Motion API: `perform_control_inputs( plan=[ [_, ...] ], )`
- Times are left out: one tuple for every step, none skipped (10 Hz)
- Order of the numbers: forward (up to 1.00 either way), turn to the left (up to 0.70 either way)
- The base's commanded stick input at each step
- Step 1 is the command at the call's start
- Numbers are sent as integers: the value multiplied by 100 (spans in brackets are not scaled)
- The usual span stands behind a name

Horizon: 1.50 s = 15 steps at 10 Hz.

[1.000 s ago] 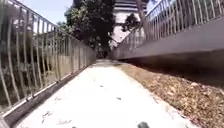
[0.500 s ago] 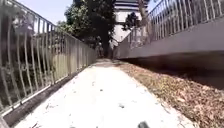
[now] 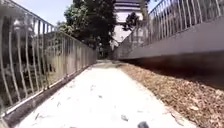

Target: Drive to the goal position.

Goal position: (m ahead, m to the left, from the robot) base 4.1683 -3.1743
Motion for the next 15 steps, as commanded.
perform_control_inputs(
  plan=[
    [50,0],
    [50,0],
    [50,0],
    [50,0],
    [50,0],
    [50,0],
    [50,0],
    [50,0],
    [50,0],
    [50,0],
    [50,0],
    [50,0],
    [50,0],
    [50,0],
    [50,0]
  ],
)
